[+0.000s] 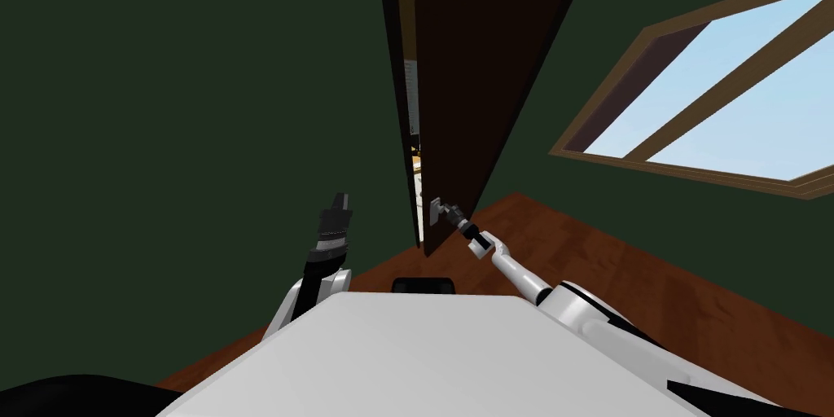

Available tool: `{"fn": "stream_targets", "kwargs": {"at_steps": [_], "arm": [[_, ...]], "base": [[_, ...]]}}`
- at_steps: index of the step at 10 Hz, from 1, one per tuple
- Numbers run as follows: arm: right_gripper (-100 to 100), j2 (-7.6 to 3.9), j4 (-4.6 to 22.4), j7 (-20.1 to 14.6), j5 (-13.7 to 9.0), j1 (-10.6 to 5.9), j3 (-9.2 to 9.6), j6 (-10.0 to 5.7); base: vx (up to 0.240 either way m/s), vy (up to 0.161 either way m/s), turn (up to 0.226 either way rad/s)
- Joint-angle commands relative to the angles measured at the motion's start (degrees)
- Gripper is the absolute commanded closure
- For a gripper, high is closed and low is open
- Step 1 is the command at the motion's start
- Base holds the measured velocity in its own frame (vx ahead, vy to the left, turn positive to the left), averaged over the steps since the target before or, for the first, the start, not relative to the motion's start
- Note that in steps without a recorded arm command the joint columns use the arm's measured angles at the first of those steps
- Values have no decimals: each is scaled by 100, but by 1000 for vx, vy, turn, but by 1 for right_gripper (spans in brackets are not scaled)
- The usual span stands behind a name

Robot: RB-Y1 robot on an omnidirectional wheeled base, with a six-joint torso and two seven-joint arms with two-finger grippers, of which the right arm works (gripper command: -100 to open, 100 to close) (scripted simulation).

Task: Pull the door open

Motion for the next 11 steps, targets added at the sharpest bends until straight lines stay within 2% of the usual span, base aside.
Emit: {"fn": "stream_targets", "kwargs": {"at_steps": [1,3,4,5,6,7,8,10,11], "arm": [[-100,44,-55,-227,-78,24,91,59],[-100,62,-104,-571,-212,13,169,135],[-100,62,-104,-578,-212,13,169,135],[-100,72,-133,-783,-290,6,215,180],[-100,72,-133,-783,-290,6,215,180],[-100,83,-165,-1005,-378,-1,266,230],[-100,83,-165,-1005,-378,-1,266,230],[-100,108,-234,-1388,-569,-16,377,338],[-100,108,-234,-1467,-569,-16,377,338]], "base": [[-16,-81,-9],[-46,-69,10],[-43,-42,8],[-38,-33,-6],[-25,-31,15],[-40,-36,23],[-26,-40,21],[-36,-47,22],[-35,-50,-9]]}}
